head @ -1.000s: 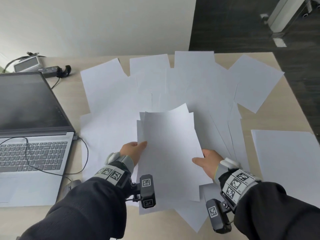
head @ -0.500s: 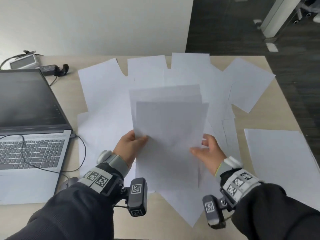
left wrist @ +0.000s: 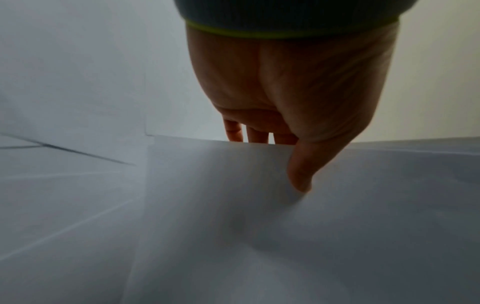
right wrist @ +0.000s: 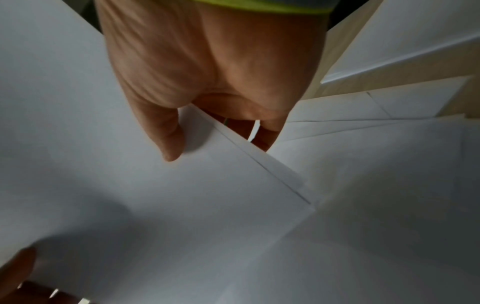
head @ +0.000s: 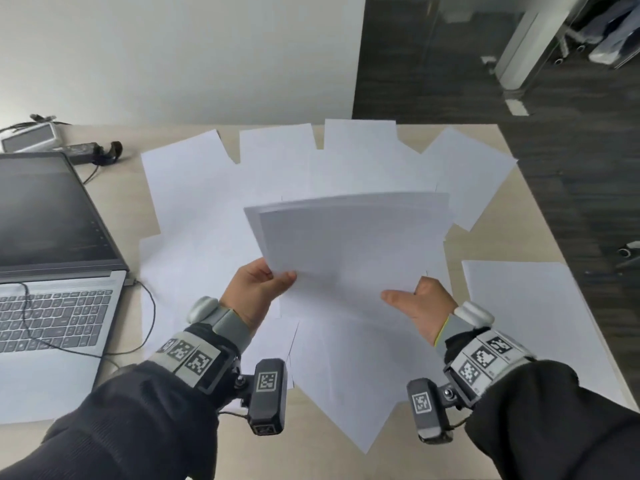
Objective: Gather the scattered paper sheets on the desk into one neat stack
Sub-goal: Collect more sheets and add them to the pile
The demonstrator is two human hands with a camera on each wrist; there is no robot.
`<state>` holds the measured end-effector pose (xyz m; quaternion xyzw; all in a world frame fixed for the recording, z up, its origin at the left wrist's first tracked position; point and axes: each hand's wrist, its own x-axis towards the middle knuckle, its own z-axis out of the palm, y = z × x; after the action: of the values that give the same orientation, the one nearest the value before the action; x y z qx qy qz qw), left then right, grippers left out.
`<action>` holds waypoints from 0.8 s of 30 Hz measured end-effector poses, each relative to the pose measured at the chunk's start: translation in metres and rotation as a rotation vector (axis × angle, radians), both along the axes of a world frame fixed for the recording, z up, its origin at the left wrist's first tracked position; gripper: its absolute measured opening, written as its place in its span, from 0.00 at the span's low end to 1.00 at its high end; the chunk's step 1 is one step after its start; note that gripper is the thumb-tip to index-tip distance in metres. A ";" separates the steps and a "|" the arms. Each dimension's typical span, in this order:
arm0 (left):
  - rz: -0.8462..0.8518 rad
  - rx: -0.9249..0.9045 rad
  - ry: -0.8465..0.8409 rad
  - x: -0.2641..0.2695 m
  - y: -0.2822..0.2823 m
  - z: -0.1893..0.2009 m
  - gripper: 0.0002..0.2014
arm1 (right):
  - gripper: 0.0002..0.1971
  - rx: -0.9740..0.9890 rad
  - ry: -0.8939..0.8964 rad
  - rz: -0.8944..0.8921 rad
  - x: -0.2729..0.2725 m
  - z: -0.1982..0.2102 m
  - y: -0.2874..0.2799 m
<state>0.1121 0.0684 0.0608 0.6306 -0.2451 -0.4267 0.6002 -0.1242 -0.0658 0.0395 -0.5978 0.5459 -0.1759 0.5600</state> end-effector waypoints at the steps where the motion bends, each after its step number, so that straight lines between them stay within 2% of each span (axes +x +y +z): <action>1: -0.004 0.008 -0.005 -0.002 0.002 -0.002 0.20 | 0.26 0.012 0.003 -0.002 -0.002 0.001 0.003; 4: -0.040 0.052 -0.009 -0.004 0.006 -0.007 0.13 | 0.19 0.050 -0.002 0.058 -0.013 -0.004 0.007; 6: -0.080 0.140 -0.069 -0.009 0.008 -0.014 0.11 | 0.06 0.062 0.002 0.097 -0.015 -0.007 0.009; 8: -0.084 0.193 -0.166 -0.016 0.007 -0.014 0.08 | 0.12 0.030 -0.007 0.064 -0.014 -0.005 0.010; 10: -0.022 0.188 -0.154 -0.023 0.001 -0.012 0.05 | 0.12 -0.013 -0.063 0.002 -0.014 -0.001 0.007; 11: 0.023 0.200 -0.104 -0.025 -0.004 -0.012 0.06 | 0.11 -0.021 -0.109 -0.009 -0.015 0.001 0.005; 13: 0.083 0.282 -0.014 -0.033 -0.012 -0.020 0.18 | 0.12 -0.022 -0.141 0.007 -0.021 0.002 -0.001; 15: 0.075 0.380 0.031 -0.043 -0.017 -0.030 0.24 | 0.09 -0.017 -0.065 0.036 -0.028 -0.007 -0.006; 17: 0.009 0.457 0.011 -0.055 -0.018 -0.044 0.20 | 0.06 0.007 0.070 0.066 -0.035 -0.021 -0.012; 19: -0.035 0.542 -0.125 -0.066 -0.019 -0.055 0.11 | 0.04 0.008 0.228 0.097 -0.041 -0.036 -0.017; 22: -0.146 0.734 -0.353 -0.073 -0.021 -0.066 0.14 | 0.17 -0.051 0.388 0.099 -0.046 -0.055 -0.026; 24: -0.156 0.798 -0.369 -0.076 -0.023 -0.072 0.11 | 0.13 -0.053 0.482 0.119 -0.047 -0.060 -0.028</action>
<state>0.0360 0.0450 -0.0108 0.8581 -0.2110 -0.4123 0.2219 -0.1712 -0.0933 -0.0205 -0.6679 0.6229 -0.0090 0.4072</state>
